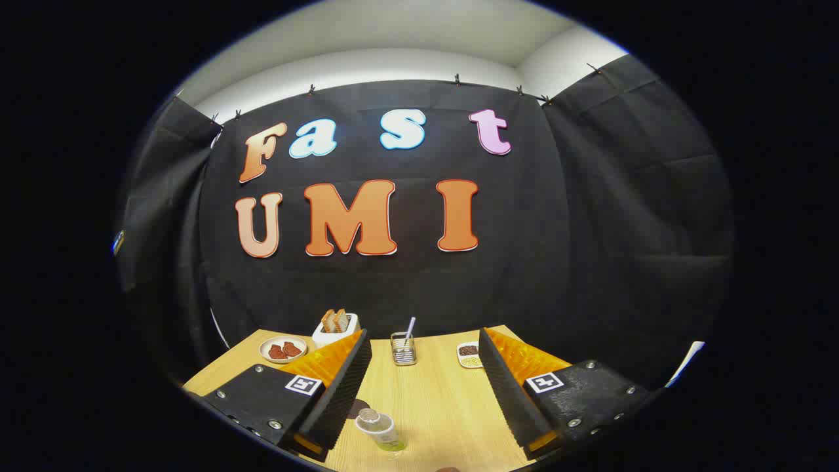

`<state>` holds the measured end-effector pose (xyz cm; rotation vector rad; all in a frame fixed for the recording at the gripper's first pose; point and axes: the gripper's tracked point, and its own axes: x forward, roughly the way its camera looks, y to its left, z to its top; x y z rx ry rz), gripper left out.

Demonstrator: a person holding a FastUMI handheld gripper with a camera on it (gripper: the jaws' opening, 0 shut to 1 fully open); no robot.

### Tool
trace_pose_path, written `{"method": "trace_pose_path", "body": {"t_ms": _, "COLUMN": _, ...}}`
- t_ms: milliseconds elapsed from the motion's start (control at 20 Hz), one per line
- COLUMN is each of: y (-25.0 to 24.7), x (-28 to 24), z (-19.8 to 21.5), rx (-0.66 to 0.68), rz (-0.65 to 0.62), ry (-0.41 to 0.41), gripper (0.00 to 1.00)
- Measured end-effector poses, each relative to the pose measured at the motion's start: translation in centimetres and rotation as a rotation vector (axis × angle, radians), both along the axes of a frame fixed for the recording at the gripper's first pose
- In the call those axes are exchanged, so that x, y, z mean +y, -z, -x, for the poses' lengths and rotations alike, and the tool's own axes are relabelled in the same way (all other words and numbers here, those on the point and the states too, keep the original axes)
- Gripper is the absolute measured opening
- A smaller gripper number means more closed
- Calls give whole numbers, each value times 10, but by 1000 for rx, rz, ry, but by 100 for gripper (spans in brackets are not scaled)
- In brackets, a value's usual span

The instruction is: Take the bottle from table, then pour the juice into the cup, finally place the bottle on the coaster

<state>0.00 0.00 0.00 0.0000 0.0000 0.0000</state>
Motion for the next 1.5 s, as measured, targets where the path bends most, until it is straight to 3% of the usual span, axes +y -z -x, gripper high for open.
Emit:
{"method": "trace_pose_path", "body": {"t_ms": 500, "y": 5, "x": -2, "z": 11, "rx": 11, "rz": 28, "ry": 17, "gripper": 97}}
{"method": "trace_pose_path", "body": {"t_ms": 1150, "y": 10, "x": 9, "z": 13, "rx": 18, "rz": 38, "ry": -8, "gripper": 97}}
{"method": "trace_pose_path", "body": {"t_ms": 1500, "y": 37, "x": 23, "z": 15, "rx": 49, "rz": 61, "ry": -39, "gripper": 97}}
